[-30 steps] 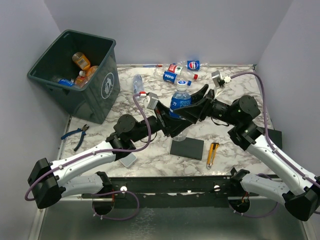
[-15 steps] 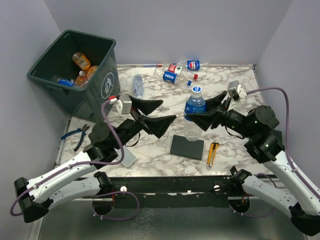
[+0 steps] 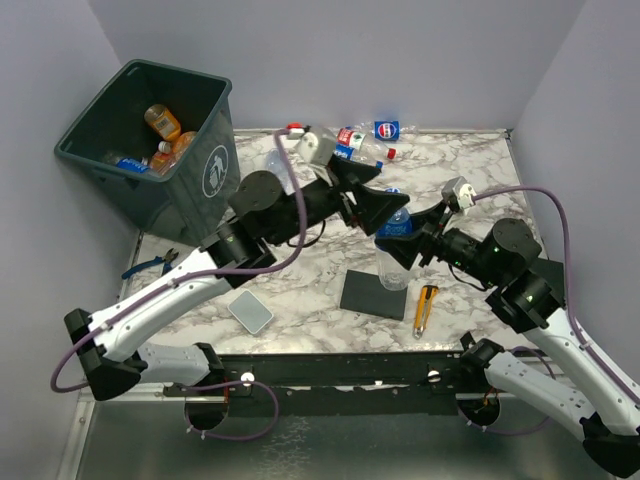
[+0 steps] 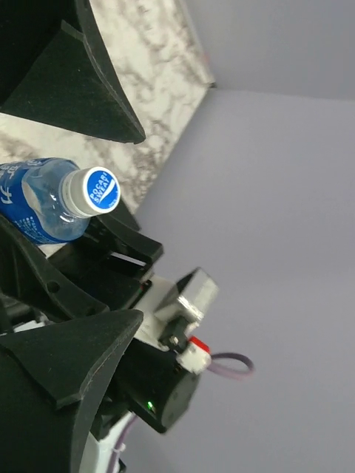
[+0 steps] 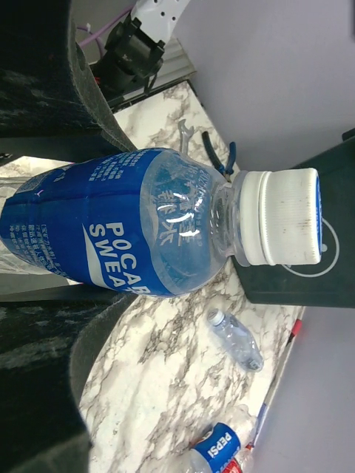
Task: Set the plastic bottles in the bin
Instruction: Pick up the plastic bottle at the center of the board.
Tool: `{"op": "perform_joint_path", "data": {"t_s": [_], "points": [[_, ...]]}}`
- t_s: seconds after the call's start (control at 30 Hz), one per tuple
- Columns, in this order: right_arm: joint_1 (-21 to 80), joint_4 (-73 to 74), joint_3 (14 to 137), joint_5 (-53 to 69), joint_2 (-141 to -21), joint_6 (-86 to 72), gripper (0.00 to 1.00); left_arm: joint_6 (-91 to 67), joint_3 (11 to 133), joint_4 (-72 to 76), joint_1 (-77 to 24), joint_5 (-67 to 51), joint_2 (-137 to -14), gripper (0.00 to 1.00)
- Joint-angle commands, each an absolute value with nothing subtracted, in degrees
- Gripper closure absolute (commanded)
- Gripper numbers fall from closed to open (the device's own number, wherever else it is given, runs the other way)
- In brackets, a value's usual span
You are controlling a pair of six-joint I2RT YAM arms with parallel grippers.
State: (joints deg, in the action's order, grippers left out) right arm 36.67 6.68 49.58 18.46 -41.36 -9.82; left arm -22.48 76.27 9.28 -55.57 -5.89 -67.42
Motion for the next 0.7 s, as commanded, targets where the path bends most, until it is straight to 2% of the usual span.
{"op": "perform_joint_path", "data": {"t_s": [0.0,0.2,0.47,0.53,0.67], "points": [[36.84,6.32,49.02,17.23,-41.19,-9.77,0.67,-27.09,79.21,2.69,-55.05,-11.52,-72.70,0.10],[36.87,5.34,48.62,17.84,-41.20,-10.45,0.68,-28.39,78.02,2.31,-54.62,-11.10,-73.91,0.19],[36.89,4.14,47.85,18.72,-41.99,-10.72,0.69,-29.95,76.88,2.89,-53.45,-10.19,-73.66,0.48],[36.87,4.13,48.00,18.88,-42.27,-10.68,0.69,-30.28,76.66,3.12,-53.35,-10.55,-73.86,0.49],[36.89,3.91,48.05,18.85,-42.36,-10.68,0.69,-30.58,76.35,3.33,-53.35,-11.39,-74.17,0.35]]}}
